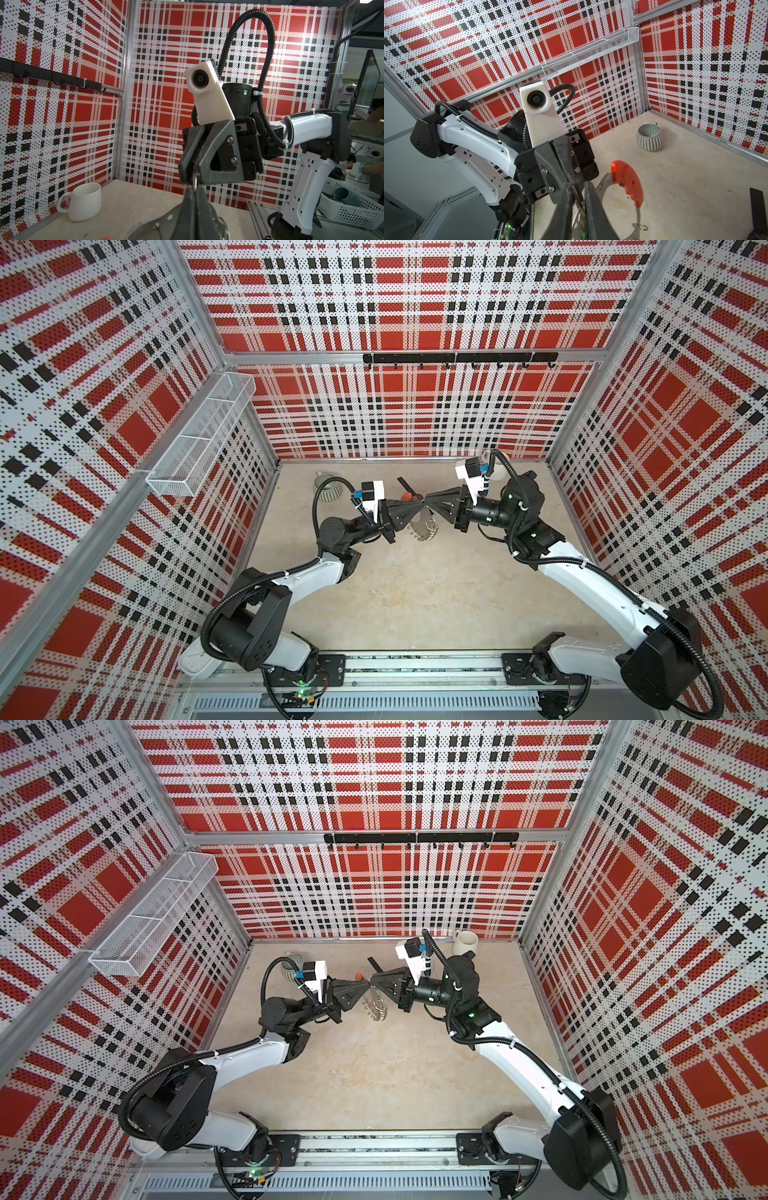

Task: Attach keys to a key ring
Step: Insert the key into the keyring.

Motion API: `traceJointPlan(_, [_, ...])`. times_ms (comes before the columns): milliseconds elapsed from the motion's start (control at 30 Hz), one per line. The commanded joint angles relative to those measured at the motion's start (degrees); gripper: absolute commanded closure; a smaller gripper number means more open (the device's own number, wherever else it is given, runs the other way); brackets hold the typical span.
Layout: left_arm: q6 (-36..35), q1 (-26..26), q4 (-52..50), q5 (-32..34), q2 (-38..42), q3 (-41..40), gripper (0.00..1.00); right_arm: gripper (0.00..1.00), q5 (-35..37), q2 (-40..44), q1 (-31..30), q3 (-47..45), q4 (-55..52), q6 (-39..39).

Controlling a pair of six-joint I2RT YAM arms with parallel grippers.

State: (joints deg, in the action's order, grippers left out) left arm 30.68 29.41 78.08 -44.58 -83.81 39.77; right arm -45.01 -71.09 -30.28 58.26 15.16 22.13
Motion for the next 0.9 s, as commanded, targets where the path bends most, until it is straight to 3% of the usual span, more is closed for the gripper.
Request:
traceJointPlan(0, [0.6,0.3,4.1,-0.2,0.0,0.7,1.00,0.86,-0.2,0.3,-0.5,0.4,0.5,-0.7])
traceJointPlan(267, [1.0,0.4,4.6,0.0,-0.2,0.7,1.00,0.99,0.7,1.2,-0.5,-0.2,-0.5,-1.5])
traceJointPlan(600, [1.1,0.5,4.9,0.1,-0.3,0.6,0.99,1.00,1.2,1.1,-0.5,1.8,-3.3,-3.6])
traceJointPlan(700, [0.3,-0.1,4.9,0.4,0.2,-0.2,0.68,1.00,1.9,1.1,-0.5,2.9,-5.7,-5.6])
traceJointPlan(733, [-0.4,-0.4,4.9,0.3,0.5,-0.7,0.63,1.00,2.1,1.1,-0.5,3.2,-6.6,-6.5])
traceJointPlan(867, [-7.7,-2.3,0.9,-0.6,4.3,-3.6,0.63,1.00,3.7,1.3,-0.5,4.4,-11.2,-11.1])
